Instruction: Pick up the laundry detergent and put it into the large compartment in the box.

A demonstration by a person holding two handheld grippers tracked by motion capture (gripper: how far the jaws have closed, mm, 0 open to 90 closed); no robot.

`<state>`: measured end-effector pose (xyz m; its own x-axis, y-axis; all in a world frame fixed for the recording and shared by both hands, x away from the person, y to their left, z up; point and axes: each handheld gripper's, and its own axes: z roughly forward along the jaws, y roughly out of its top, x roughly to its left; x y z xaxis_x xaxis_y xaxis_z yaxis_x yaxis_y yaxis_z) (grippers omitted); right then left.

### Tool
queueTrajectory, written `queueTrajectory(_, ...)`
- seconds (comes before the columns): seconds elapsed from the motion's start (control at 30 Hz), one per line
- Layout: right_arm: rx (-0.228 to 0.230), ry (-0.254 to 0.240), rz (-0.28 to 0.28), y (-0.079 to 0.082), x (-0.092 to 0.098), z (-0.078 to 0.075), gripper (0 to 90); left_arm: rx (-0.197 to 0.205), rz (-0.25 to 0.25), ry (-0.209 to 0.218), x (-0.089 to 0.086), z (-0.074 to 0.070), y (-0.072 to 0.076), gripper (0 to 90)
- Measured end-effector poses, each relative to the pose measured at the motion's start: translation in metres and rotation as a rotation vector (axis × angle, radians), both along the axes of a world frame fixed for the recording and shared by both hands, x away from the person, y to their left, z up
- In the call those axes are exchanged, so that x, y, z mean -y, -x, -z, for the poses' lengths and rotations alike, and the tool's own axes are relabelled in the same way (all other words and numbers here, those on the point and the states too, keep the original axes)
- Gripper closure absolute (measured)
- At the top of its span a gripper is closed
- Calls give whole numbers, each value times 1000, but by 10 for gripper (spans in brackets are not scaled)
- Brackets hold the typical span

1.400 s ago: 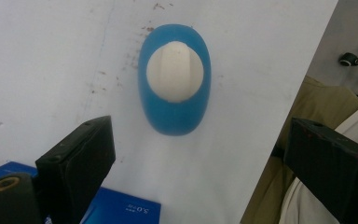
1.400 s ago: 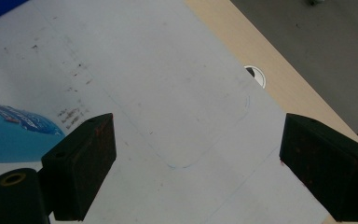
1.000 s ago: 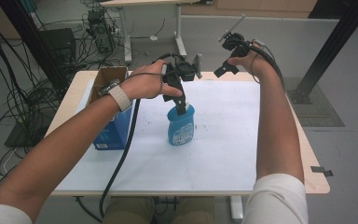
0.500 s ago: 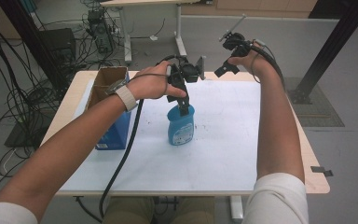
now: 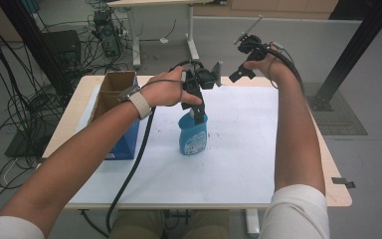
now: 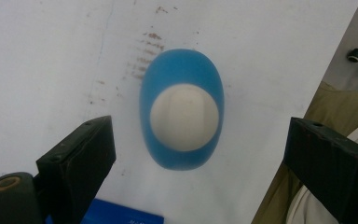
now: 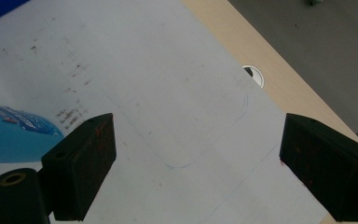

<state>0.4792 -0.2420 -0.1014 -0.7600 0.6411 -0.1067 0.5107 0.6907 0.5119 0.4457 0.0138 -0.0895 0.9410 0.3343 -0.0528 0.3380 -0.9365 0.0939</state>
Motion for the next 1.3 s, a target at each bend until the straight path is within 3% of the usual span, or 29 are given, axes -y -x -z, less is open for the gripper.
queueTrajectory(1.3,5,-2,1,0,0,0,108,5,4,1,1,2,1,95)
